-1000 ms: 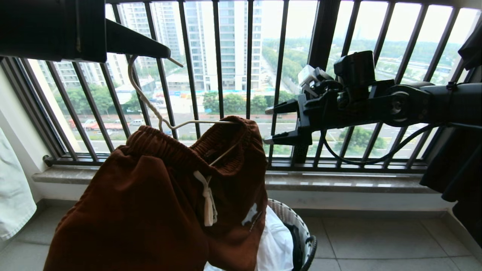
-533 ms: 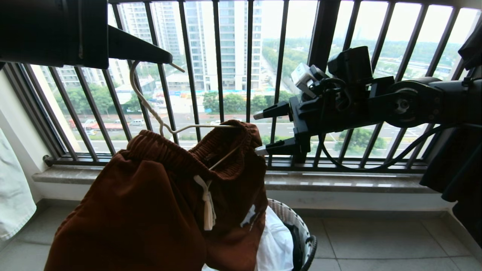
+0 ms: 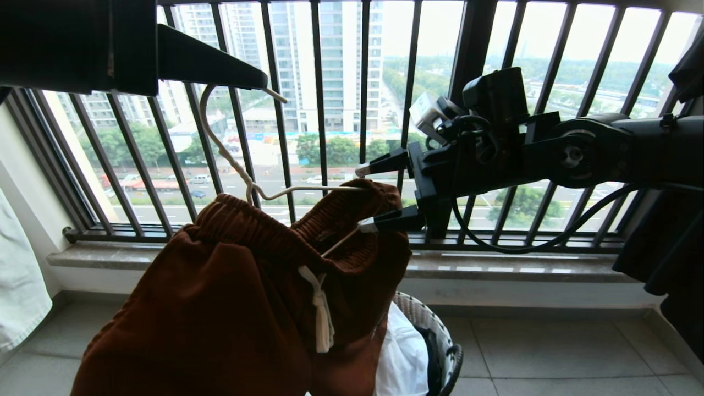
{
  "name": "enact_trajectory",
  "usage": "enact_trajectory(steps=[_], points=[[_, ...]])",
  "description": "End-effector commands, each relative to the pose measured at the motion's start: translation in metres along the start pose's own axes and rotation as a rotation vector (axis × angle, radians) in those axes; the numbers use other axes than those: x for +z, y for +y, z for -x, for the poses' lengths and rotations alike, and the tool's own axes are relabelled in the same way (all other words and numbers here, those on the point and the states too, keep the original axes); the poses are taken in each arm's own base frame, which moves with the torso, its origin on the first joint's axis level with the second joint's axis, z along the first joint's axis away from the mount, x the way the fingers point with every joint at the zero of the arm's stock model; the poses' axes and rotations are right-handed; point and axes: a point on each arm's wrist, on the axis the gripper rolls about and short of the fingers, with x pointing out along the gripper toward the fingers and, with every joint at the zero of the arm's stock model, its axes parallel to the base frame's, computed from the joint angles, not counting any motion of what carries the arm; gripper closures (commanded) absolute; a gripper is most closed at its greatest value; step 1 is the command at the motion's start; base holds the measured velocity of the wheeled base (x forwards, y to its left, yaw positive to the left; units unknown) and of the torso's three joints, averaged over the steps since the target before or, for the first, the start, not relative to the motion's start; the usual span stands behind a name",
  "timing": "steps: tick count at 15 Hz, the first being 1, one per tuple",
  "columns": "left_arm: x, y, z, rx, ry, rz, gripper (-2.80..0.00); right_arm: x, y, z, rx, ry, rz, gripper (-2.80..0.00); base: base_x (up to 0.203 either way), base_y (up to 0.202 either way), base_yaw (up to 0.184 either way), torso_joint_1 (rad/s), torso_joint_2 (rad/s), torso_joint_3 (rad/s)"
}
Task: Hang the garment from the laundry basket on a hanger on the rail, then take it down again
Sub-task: Hang the clothes rack on the clothesline
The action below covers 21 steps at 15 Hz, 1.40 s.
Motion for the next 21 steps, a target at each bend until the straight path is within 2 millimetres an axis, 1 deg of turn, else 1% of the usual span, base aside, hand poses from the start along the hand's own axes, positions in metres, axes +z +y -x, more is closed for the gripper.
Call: enact_trajectory(steps=[1,6,11,12,13,21], points=[[0.001,-0.003,0.005,-0.010,-0.012,-0.004,0.00,-0.005,0.001,-0.004,0.015,0.003,-0.007,-2.80,0.000,0.000,0.000,0.000,0.00,0.000],[0.003,-0.008,0.011,-0.033,-0.026,-0.013,0.00,-0.007,0.005,-0.008,0.031,0.007,0.002,-2.80,0.000,0.000,0.000,0.000,0.00,0.000],[0.005,-0.010,0.013,-0.039,-0.038,-0.017,0.00,-0.004,0.009,-0.012,0.047,-0.001,0.009,-2.80,0.000,0.000,0.000,0.000,0.00,0.000],[0.005,-0.012,0.015,-0.045,-0.041,-0.019,0.00,-0.003,0.010,-0.013,0.050,-0.001,0.008,-0.11,0.000,0.000,0.000,0.000,0.00,0.000],[0.005,-0.012,0.016,-0.047,-0.043,-0.019,0.00,-0.001,0.010,-0.013,0.051,-0.005,0.012,0.00,0.000,0.000,0.000,0.000,0.00,0.000],[0.003,-0.012,0.017,-0.041,-0.037,-0.018,0.00,0.003,0.012,-0.011,0.051,-0.009,0.016,0.00,0.000,0.000,0.000,0.000,0.00,0.000]])
